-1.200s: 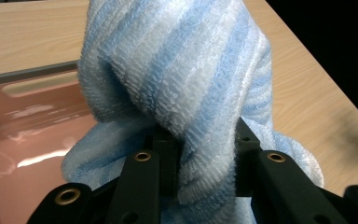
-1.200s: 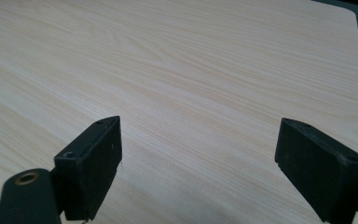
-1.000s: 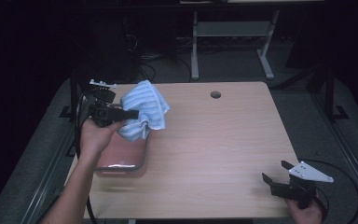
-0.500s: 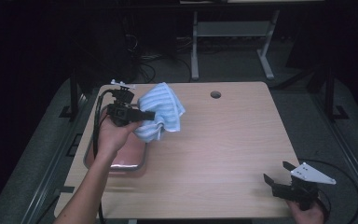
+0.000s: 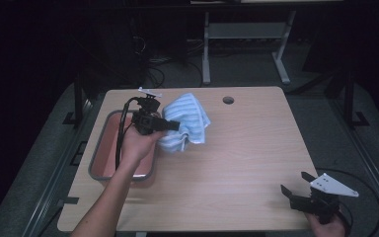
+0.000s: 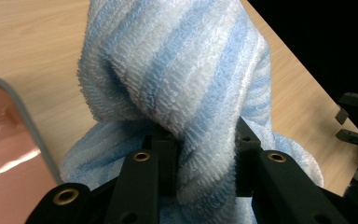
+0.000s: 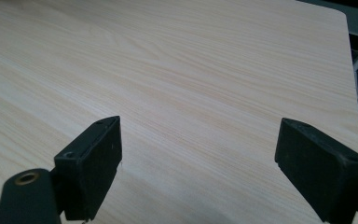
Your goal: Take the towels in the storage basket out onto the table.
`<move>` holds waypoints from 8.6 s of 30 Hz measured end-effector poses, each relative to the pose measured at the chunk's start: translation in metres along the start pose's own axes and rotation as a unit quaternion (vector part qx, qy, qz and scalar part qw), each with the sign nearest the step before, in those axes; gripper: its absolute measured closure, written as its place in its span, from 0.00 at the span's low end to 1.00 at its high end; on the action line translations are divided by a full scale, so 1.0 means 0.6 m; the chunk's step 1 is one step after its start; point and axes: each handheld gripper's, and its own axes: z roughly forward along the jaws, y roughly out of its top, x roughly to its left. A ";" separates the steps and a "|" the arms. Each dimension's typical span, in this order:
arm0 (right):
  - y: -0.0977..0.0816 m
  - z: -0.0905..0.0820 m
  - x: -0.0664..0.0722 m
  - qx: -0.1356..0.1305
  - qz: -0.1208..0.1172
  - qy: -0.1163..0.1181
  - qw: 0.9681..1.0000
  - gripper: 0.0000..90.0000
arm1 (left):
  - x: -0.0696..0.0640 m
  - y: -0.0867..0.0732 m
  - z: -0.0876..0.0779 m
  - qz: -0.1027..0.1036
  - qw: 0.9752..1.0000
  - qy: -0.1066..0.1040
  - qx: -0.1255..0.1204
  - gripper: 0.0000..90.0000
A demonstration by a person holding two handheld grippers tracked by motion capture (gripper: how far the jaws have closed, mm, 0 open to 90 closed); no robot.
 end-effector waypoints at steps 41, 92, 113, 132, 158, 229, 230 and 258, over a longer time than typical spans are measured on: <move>0.004 -0.009 -0.002 -0.008 0.000 -0.009 1.000 0.16 | -0.036 0.005 0.113 0.018 0.999 -0.015 0.048 0.75; 0.002 -0.010 -0.006 -0.008 -0.002 -0.011 1.000 0.16 | -0.078 -0.020 0.281 -0.017 0.995 -0.041 0.094 0.67; 0.001 -0.011 -0.005 -0.008 -0.003 -0.009 1.000 0.16 | -0.088 -0.029 0.302 -0.019 0.994 -0.039 0.099 0.55; 0.003 -0.014 -0.002 -0.006 -0.010 -0.015 1.000 0.16 | -0.087 -0.023 0.271 -0.006 0.997 -0.034 0.071 0.36; 0.001 -0.009 -0.003 -0.003 -0.003 -0.013 1.000 0.16 | -0.079 -0.028 0.214 0.022 0.998 -0.026 0.047 0.32; -0.001 0.004 0.000 0.004 0.002 -0.013 1.000 0.16 | -0.071 -0.155 0.130 0.051 0.997 -0.050 0.010 0.30; -0.001 0.004 0.000 0.004 0.002 -0.013 1.000 0.16 | -0.072 -0.158 0.128 0.056 0.997 -0.048 0.011 0.30; 0.001 0.006 0.006 0.005 0.000 -0.013 1.000 0.16 | -0.081 -0.235 0.104 0.067 0.995 -0.068 -0.006 0.30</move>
